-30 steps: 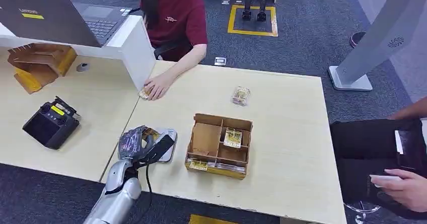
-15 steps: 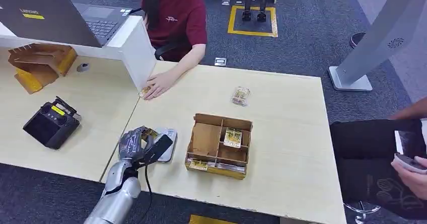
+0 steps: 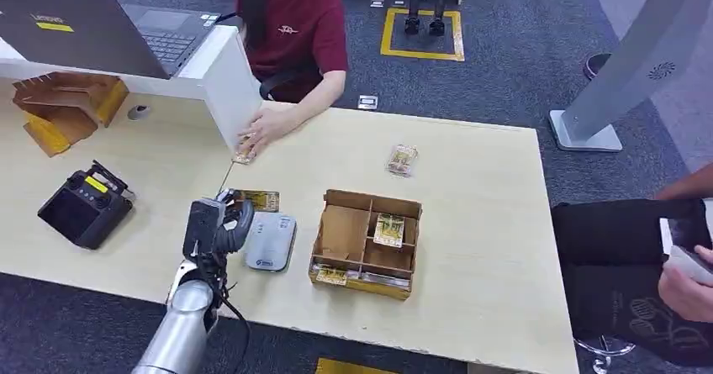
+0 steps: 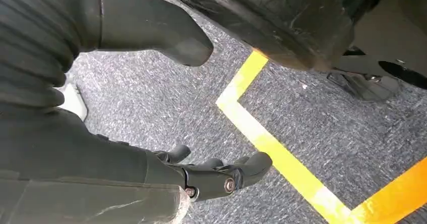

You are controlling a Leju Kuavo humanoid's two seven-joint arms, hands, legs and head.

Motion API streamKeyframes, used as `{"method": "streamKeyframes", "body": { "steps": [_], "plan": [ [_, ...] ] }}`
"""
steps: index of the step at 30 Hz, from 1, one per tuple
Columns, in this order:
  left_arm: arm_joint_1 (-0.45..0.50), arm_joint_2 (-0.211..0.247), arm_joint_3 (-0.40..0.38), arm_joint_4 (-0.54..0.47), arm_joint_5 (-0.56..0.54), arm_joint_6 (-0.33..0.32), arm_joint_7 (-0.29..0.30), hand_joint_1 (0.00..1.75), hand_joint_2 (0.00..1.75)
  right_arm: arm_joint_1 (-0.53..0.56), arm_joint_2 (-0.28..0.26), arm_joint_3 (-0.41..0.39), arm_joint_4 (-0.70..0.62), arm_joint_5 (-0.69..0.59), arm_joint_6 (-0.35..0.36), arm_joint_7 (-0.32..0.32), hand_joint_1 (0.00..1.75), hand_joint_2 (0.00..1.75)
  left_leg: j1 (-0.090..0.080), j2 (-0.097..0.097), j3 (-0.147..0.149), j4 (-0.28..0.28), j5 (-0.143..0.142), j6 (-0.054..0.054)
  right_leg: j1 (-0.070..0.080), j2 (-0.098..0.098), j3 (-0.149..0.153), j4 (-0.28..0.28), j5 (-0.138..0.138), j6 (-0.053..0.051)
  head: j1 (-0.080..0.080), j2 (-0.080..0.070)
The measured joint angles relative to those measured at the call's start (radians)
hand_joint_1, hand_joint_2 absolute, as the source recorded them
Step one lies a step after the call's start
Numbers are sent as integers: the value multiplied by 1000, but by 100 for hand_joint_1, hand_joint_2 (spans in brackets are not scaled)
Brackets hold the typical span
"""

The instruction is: Pass the card to the sensor for recognition and then transmit it.

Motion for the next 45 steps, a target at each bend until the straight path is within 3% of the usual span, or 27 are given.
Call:
{"method": "streamKeyframes", "body": {
  "steps": [4,6,13,17,21,28,45],
  "plan": [
    [-4,1,0,-24,6,4,0,175,175,-1,0,-4,0,3,0,0,0,175,0,0,0,0,0,0,0,0,0,0,0,0,0,0],
    [-5,1,0,-31,6,45,-29,175,175,-1,1,-4,0,5,1,1,0,175,0,0,0,0,0,0,0,0,0,0,0,0,0,0],
    [-66,-14,44,-46,-130,428,-154,175,175,-6,3,-3,0,45,23,8,0,175,0,0,0,0,0,0,0,0,0,0,0,0,0,0],
    [-100,-19,95,-41,-266,570,-195,175,175,-10,3,0,0,70,35,10,0,175,0,0,0,0,0,0,0,0,0,0,0,0,0,0],
    [-140,-33,174,-12,-406,579,-223,175,175,-15,6,5,0,82,38,3,0,175,0,0,0,0,0,0,0,0,0,0,0,0,0,0],
    [-153,-63,273,15,-419,579,-259,175,175,-17,11,6,0,96,40,8,0,175,0,0,-1,0,0,0,0,1,-1,0,0,0,0,0],
    [-152,-82,310,30,-415,579,-267,175,175,-17,11,6,0,105,46,-1,0,175,0,0,-1,0,0,0,0,0,-1,0,0,0,0,0]
  ]
}}
